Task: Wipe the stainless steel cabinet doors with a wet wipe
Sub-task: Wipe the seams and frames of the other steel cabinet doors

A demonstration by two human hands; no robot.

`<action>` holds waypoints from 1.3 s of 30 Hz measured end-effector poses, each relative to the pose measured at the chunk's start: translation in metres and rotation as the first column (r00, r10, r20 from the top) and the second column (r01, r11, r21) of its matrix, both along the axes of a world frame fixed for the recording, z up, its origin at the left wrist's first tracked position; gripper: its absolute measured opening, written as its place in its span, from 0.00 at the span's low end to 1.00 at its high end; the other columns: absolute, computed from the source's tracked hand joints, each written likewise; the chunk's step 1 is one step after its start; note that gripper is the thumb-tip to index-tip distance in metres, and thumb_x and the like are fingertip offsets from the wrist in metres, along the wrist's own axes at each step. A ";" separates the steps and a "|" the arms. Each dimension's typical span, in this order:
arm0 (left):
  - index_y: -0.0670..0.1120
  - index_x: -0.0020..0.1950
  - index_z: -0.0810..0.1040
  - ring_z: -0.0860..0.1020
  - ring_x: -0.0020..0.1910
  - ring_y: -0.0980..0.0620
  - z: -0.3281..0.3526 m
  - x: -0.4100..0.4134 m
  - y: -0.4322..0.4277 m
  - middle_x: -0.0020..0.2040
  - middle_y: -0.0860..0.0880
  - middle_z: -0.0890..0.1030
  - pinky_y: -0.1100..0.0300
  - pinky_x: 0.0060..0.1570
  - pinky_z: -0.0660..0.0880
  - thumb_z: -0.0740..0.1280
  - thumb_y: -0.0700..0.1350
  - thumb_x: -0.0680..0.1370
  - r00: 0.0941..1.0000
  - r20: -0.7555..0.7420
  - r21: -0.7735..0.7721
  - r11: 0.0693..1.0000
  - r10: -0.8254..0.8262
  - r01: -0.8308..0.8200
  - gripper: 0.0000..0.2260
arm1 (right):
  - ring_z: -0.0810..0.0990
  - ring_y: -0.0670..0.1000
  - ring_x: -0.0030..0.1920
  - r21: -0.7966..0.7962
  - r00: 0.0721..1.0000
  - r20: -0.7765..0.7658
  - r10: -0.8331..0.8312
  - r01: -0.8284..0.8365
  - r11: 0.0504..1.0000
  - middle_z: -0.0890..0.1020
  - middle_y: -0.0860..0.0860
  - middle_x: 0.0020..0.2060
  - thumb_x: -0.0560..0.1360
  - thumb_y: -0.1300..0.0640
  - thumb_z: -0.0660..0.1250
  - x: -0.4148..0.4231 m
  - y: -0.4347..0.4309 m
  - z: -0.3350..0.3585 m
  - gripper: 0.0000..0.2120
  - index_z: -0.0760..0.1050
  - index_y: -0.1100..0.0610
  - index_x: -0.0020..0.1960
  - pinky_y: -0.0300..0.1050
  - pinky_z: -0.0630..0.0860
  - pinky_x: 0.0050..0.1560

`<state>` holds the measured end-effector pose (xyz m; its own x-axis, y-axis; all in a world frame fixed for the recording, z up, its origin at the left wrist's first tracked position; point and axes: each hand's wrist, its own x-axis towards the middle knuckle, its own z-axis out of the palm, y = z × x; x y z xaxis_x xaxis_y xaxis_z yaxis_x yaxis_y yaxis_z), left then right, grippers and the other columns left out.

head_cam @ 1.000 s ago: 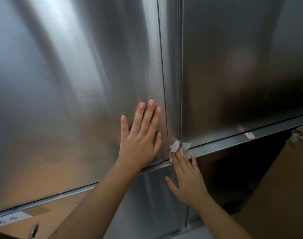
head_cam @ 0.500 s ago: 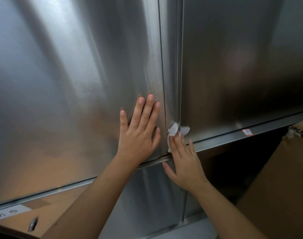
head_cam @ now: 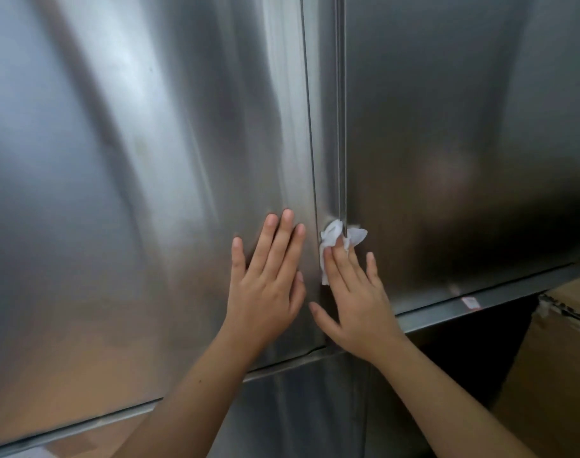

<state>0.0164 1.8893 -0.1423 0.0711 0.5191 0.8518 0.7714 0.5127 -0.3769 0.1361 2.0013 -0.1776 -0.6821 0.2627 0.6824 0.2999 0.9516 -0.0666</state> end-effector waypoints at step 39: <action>0.42 0.74 0.65 0.60 0.74 0.43 0.377 -0.023 0.006 0.75 0.42 0.62 0.38 0.67 0.56 0.47 0.51 0.76 0.985 -0.163 0.189 0.982 0.050 -0.019 0.28 | 0.41 0.50 0.76 0.319 0.993 -0.094 -0.072 0.098 0.943 0.37 0.53 0.76 0.80 0.38 0.45 -0.006 0.014 0.385 0.35 0.37 0.58 0.77 0.44 0.37 0.72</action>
<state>-0.0062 1.8954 0.2347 0.2048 0.3569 0.9114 0.6865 0.6113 -0.3936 0.1303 2.0155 0.2070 -0.6069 0.0739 0.7913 0.3870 0.8971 0.2130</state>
